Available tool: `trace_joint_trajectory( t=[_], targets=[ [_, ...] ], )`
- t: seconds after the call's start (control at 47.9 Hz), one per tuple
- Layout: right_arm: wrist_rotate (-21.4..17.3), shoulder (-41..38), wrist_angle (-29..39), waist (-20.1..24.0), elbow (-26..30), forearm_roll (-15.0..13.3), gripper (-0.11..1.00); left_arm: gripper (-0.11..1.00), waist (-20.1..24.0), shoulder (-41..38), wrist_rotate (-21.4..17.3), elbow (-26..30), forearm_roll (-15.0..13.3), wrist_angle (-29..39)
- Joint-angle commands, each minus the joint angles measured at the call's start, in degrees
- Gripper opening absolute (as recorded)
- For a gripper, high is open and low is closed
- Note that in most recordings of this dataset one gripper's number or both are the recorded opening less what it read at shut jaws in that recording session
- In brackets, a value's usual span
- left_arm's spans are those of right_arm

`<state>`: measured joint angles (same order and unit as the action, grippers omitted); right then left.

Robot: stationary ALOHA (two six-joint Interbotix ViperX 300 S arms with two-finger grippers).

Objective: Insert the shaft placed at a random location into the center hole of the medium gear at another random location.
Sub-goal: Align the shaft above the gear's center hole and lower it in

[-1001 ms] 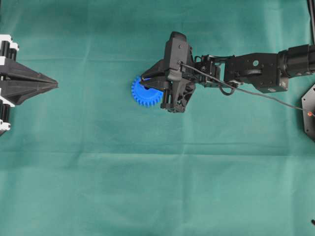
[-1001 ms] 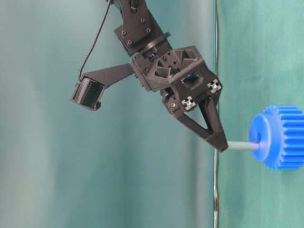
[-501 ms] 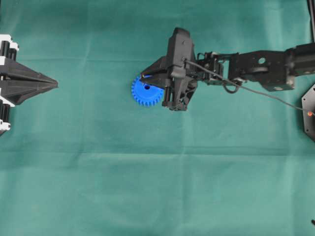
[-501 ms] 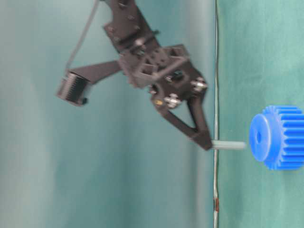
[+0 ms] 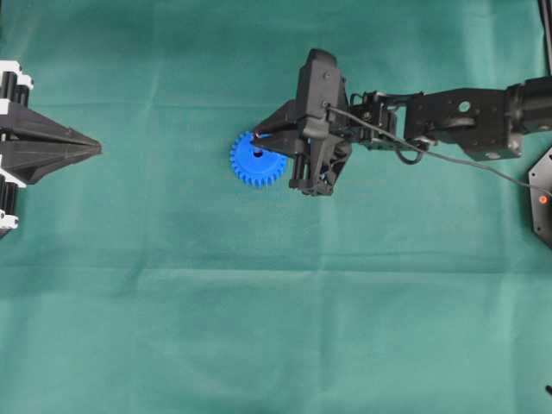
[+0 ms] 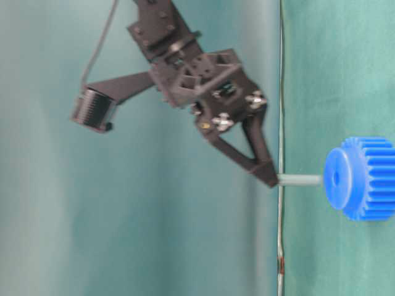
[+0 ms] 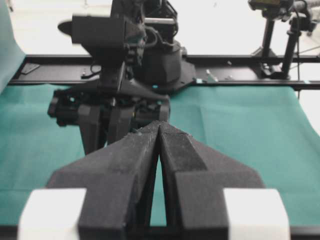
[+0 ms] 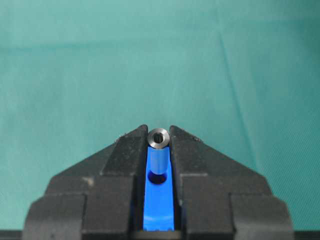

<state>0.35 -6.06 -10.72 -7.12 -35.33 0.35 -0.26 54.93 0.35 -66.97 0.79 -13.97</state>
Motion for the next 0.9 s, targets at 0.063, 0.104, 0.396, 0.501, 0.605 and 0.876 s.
trace_joint_trajectory(
  t=[0.063,0.104,0.396,0.501,0.605,0.876],
  targets=[
    [0.18,-0.97,-0.97,0.09,0.79,0.26,0.13,0.00,-0.09,-0.44,0.00,0.70,0.09,-0.26],
    [0.18,-1.49,-1.41,0.09,0.79,0.35,0.13,0.00,-0.09,-0.44,0.00,0.70,0.09,-0.26],
    [0.18,-2.81,-2.55,0.09,0.62,0.53,0.13,0.00,0.00,-0.53,0.00,0.70,0.18,-0.26],
    [0.18,-3.16,-2.55,0.09,0.62,0.53,0.13,0.00,-0.09,-0.53,0.00,0.70,0.09,-0.26],
    [0.18,-3.78,-2.81,0.09,0.70,0.53,0.13,0.00,-0.09,-0.44,0.00,0.70,0.09,-0.26],
    [0.09,-5.01,-3.16,0.09,0.88,0.70,0.13,0.00,-0.09,-0.53,0.00,0.70,0.18,-0.26]
  ],
)
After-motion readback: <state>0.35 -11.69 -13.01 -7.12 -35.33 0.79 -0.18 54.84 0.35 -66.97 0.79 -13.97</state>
